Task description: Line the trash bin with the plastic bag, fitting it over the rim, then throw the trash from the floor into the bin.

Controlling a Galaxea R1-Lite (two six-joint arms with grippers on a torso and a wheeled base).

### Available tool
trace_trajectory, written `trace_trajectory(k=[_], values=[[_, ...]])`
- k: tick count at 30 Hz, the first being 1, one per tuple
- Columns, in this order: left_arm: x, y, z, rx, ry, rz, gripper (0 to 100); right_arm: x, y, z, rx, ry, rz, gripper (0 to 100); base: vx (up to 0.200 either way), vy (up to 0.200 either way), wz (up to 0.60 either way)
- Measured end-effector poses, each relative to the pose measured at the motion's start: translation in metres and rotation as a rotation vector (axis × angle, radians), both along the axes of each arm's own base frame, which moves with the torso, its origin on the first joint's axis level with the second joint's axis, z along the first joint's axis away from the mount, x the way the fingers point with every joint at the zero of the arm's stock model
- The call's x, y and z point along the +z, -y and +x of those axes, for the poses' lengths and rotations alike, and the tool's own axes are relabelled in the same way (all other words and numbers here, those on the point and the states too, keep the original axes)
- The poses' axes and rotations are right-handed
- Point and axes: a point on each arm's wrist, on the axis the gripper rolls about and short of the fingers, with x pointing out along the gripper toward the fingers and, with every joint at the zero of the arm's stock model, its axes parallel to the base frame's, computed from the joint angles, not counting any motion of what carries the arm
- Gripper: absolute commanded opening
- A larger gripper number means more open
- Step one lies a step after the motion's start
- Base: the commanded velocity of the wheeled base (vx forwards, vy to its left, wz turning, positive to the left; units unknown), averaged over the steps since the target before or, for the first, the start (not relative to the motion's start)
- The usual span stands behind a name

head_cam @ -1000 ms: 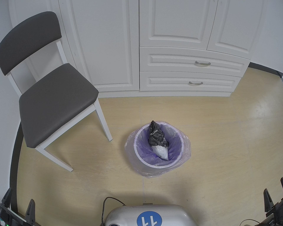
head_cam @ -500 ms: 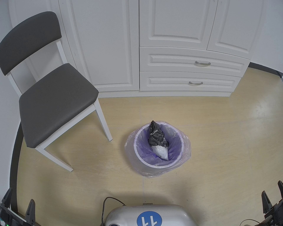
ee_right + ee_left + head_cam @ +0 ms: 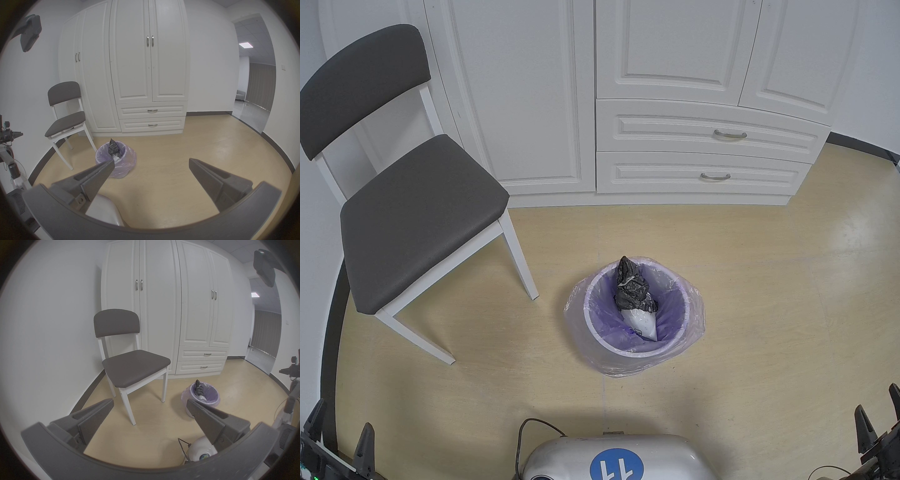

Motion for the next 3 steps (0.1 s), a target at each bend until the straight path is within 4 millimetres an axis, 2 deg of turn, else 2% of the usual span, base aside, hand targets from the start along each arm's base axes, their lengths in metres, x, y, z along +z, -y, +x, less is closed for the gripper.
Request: trace_trajectory(k=[3], values=[[0.0000, 0.0000, 0.0000, -0.001, 0.000, 0.001, 100, 0.0000, 0.0000, 0.0000, 0.001, 0.000, -0.005, 100, 0.000, 0.000, 0.00]])
